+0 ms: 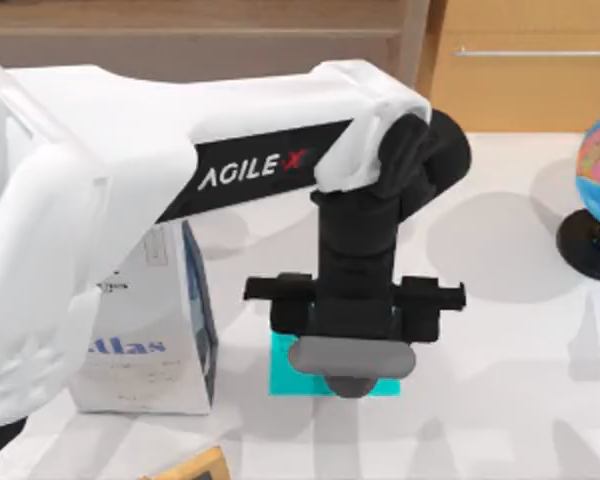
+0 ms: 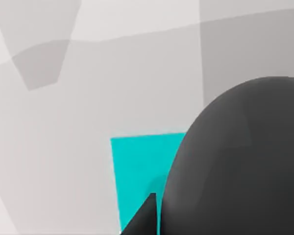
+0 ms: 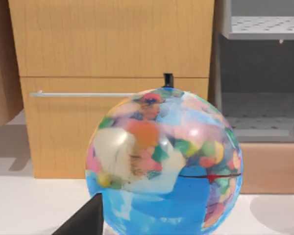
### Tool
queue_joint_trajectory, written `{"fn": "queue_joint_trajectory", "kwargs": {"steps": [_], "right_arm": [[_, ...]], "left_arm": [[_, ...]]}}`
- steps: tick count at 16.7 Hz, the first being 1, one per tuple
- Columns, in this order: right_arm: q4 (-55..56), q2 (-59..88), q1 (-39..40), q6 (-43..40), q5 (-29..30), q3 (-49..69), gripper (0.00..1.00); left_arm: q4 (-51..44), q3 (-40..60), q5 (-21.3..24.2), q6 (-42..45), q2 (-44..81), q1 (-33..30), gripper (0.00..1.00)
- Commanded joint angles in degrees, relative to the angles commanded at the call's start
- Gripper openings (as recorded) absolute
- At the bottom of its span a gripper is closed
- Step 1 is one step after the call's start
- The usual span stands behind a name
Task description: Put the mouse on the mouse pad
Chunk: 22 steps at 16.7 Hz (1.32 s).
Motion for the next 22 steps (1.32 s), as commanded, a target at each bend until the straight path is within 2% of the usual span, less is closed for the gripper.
{"fn": "queue_joint_trajectory", "kwargs": {"steps": [3, 9, 13, 22], "right_arm": [[0.0, 0.0, 0.0, 0.0, 0.0, 0.0, 1.00], [0.0, 0.0, 0.0, 0.0, 0.0, 0.0, 1.00], [0.0, 0.0, 0.0, 0.0, 0.0, 0.0, 1.00], [0.0, 0.0, 0.0, 0.0, 0.0, 0.0, 1.00]], "left_arm": [[2.1, -1.3, -0.1, -0.4, 0.3, 0.4, 0.00], [8.0, -2.3, -5.7, -2.8, 0.7, 3.2, 0.00], [8.1, -2.4, -5.8, -2.9, 0.8, 3.2, 0.00], [8.1, -2.4, -5.8, -2.9, 0.8, 3.2, 0.68]]}}
